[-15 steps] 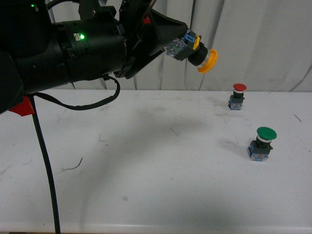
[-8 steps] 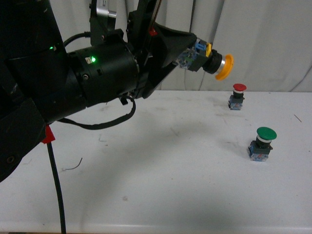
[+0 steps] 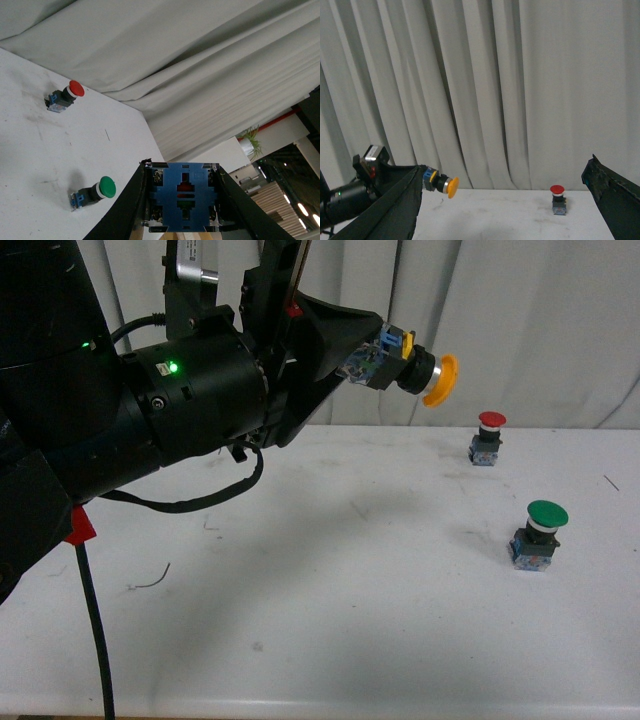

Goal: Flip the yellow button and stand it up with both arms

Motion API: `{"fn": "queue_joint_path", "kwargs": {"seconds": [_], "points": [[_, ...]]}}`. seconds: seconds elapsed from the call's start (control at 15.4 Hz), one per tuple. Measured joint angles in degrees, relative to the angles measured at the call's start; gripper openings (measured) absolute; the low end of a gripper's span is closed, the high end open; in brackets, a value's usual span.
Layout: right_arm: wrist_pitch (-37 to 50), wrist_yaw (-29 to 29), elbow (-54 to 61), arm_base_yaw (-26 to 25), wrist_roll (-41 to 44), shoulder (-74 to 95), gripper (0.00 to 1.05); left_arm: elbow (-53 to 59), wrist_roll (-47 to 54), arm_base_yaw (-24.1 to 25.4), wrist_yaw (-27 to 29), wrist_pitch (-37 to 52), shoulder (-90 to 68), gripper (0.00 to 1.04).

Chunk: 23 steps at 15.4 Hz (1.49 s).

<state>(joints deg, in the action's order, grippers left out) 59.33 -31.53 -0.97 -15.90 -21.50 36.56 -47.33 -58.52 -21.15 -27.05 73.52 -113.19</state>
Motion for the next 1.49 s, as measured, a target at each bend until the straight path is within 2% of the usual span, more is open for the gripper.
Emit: {"fn": "queue_joint_path", "kwargs": {"seconds": [0.06, 0.19, 0.58, 0.91, 1.17, 1.49], "points": [[8.33, -0.02, -3.04, 0.07, -3.65, 10.29, 0.98, 0.00, 0.00, 0.26, 0.22, -0.02, 0.00, 0.32], [14.88, 2.01, -13.62, 1.38, -9.01, 26.12, 0.98, 0.22, 0.00, 0.24, 0.48, -0.04, 0.50, 0.32], [14.08, 6.58, -38.36, 13.29, -33.33, 63.12, 0.98, 0.55, -0.44, 0.22, 1.57, 0.02, 1.49, 0.32], [13.90, 13.05, -41.20, 26.45, -56.85, 75.95, 0.98, 0.55, -1.53, 0.31, 2.03, 0.02, 1.49, 0.32], [14.34, 15.74, -44.81, 32.94, -63.60, 77.46, 0.98, 0.48, -2.54, 0.35, 2.01, 0.02, 1.49, 0.32], [14.36, 16.35, -44.98, 34.32, -66.38, 78.90, 0.98, -0.61, -2.69, 0.28, 1.99, 0.02, 0.79, 0.30]]}}
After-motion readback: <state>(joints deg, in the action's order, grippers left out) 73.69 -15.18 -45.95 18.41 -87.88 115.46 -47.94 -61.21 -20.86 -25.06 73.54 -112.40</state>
